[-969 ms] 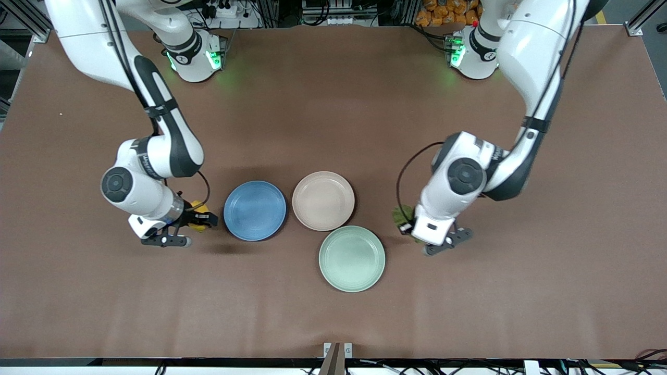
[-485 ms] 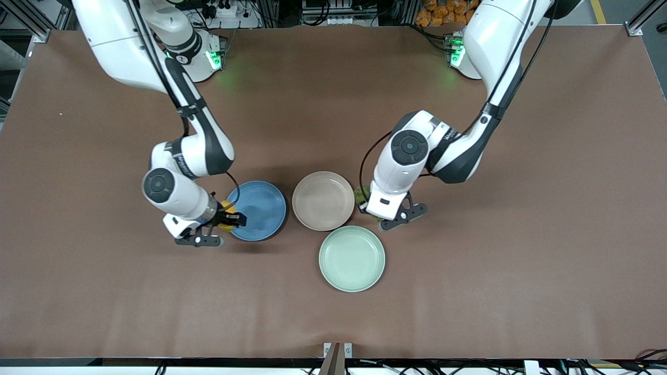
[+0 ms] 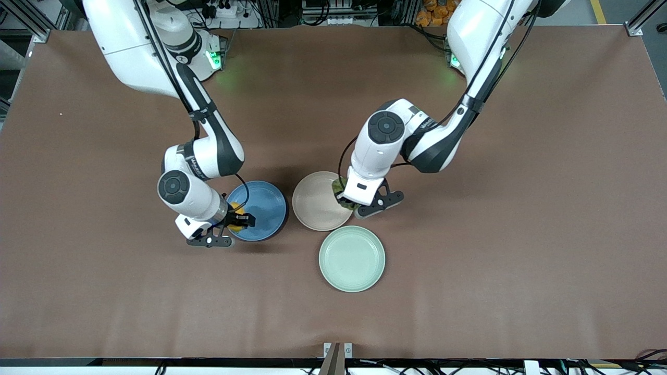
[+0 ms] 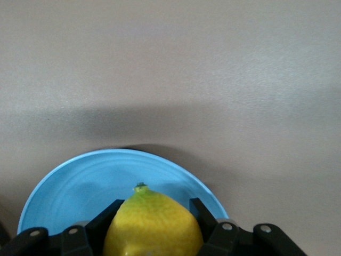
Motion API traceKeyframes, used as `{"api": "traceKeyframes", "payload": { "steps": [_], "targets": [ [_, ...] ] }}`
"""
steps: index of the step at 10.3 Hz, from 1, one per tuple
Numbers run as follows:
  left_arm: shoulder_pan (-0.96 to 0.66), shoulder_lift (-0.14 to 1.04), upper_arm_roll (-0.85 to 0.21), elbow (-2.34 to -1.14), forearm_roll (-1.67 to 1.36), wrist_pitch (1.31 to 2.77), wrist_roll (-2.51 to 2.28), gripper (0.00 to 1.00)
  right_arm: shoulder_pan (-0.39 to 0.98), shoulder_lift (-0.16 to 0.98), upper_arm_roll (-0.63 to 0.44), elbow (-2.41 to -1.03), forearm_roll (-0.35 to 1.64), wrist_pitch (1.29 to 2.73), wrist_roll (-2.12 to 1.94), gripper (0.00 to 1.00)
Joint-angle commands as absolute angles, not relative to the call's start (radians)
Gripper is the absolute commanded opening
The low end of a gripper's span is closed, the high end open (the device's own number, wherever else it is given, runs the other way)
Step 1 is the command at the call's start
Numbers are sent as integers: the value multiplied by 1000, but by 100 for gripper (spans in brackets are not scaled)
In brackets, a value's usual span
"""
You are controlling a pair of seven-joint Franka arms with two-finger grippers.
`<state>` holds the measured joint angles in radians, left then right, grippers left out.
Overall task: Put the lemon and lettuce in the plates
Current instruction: 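Lower the lettuce onto the beige plate and open the left gripper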
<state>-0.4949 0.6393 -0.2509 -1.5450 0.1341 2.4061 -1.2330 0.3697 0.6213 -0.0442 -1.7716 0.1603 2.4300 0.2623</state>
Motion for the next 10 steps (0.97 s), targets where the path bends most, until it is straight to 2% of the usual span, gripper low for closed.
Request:
{"api": "traceKeyframes", "payload": {
  "steps": [1, 4, 5, 6, 7, 8, 9, 10],
  "targets": [
    [-503, 661, -244, -1534, 137, 2482, -1314, 0, 396, 650, -49, -1753, 178, 2451, 272, 30],
    [-558, 670, -242, -1539, 129, 2525, -1382, 0, 410, 667, -51, -1755, 178, 2479, 308, 33],
    [-587, 673, -239, -1539, 133, 2525, -1414, 6, 410, 667, -51, -1755, 178, 2483, 308, 36],
    [-604, 679, -230, -1542, 155, 2525, -1434, 73, 410, 670, -51, -1755, 178, 2485, 308, 47],
    [-601, 681, -230, -1543, 199, 2525, -1446, 100, 410, 672, -51, -1755, 178, 2485, 308, 58],
    [-597, 678, -230, -1546, 202, 2525, -1450, 100, 410, 675, -51, -1755, 178, 2485, 308, 66],
    [-594, 677, -230, -1545, 201, 2525, -1453, 100, 410, 676, -51, -1755, 178, 2485, 308, 84],
    [-588, 673, -230, -1545, 201, 2523, -1456, 100, 410, 675, -51, -1755, 178, 2484, 308, 91]
  ]
}}
